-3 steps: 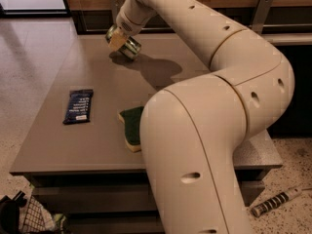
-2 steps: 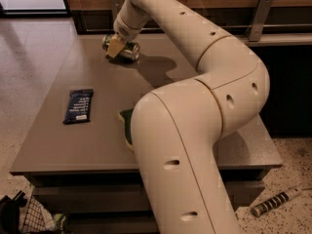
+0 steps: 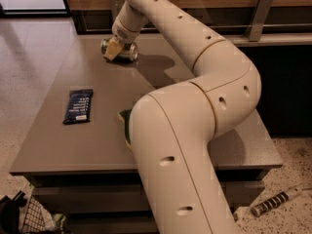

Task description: Knock green can over

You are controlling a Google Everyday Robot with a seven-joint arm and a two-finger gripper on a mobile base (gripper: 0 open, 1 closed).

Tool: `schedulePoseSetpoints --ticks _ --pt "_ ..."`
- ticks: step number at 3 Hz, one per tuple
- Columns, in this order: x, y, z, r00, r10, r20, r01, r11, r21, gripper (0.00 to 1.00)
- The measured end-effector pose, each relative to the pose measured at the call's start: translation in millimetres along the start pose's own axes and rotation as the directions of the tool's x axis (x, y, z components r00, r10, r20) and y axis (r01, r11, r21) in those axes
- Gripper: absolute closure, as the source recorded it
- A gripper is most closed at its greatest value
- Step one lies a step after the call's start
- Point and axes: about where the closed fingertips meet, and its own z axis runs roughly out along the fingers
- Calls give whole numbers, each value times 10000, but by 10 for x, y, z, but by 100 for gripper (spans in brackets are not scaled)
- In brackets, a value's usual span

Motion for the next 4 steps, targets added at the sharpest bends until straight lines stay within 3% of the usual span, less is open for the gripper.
schedulePoseSetpoints --ticks 3,4 --pt "-12 14 24 10000 0 -37 0 10000 -67 13" --pt "-16 14 20 10000 -1 -38 1 10000 -70 0"
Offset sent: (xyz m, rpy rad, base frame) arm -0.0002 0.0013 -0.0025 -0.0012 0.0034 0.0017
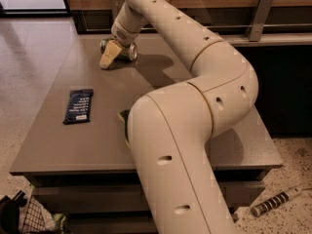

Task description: Knock green can over

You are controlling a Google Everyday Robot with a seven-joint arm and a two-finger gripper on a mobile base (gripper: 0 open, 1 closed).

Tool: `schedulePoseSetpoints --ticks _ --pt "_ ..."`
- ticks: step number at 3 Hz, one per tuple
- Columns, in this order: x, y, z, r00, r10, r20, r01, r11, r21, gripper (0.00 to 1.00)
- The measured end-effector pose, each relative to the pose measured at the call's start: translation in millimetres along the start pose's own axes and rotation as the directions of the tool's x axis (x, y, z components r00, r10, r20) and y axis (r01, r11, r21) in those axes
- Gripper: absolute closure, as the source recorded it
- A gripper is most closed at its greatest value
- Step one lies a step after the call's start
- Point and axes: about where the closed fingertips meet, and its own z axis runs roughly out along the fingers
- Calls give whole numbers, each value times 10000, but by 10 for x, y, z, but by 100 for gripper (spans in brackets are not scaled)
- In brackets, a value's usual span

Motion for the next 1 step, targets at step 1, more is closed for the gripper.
schedulePoseSetpoints --ticks 1 --pt "0 0 0 10000 0 0 0 10000 0 0"
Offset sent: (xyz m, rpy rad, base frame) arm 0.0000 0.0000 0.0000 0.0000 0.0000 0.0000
